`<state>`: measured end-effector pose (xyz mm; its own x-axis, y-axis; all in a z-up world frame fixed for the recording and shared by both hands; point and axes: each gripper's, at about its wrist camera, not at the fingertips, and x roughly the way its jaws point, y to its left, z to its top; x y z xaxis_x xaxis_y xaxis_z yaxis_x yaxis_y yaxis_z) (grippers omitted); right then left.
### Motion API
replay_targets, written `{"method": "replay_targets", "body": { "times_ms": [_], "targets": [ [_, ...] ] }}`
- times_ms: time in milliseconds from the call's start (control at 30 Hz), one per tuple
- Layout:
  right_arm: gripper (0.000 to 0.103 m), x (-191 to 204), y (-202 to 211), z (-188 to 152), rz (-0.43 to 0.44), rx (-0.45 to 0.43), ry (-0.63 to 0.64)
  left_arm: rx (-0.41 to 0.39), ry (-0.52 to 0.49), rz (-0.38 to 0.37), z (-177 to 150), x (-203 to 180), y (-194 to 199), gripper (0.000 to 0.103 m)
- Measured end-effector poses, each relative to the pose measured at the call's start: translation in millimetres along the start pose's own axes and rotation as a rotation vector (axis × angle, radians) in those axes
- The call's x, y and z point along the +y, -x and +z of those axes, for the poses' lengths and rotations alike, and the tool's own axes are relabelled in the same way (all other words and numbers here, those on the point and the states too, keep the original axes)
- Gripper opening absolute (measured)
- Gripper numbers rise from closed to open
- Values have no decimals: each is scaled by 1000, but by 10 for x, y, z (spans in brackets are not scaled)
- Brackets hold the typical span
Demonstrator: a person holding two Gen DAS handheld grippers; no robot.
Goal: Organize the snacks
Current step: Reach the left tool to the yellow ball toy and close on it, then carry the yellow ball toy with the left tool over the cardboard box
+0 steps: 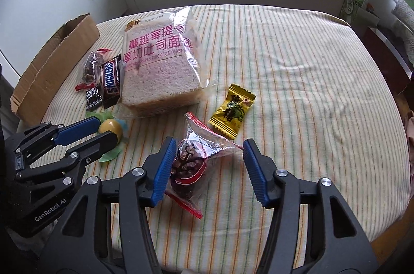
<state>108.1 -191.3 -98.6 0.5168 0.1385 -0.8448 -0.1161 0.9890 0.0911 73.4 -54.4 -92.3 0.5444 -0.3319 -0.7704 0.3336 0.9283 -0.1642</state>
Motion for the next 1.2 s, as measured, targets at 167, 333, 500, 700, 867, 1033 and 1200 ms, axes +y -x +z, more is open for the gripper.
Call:
{"method": "replay_targets", "body": {
  "times_ms": [167,333,500,700,867,1033,1200],
  "targets": [
    [56,4,10,0,-4,-7,7,5,-44,47,20,-89,-66,29],
    [56,14,19,5,-3,-10,12,-14,-56,67,-1,-94,-67,27],
    [54,43,48,-10,-3,-18,19,-28,-12,39,19,-49,-51,26],
    [51,60,101,-23,-7,-25,18,-47,14,30,14,-23,39,25],
    [51,71,144,-32,-9,-31,20,-60,36,26,-6,16,113,25],
    [50,94,205,-41,-6,-43,28,-69,48,26,-39,57,180,25],
    [50,177,353,1,4,-75,42,-95,61,33,-42,116,309,25]
  ]
}}
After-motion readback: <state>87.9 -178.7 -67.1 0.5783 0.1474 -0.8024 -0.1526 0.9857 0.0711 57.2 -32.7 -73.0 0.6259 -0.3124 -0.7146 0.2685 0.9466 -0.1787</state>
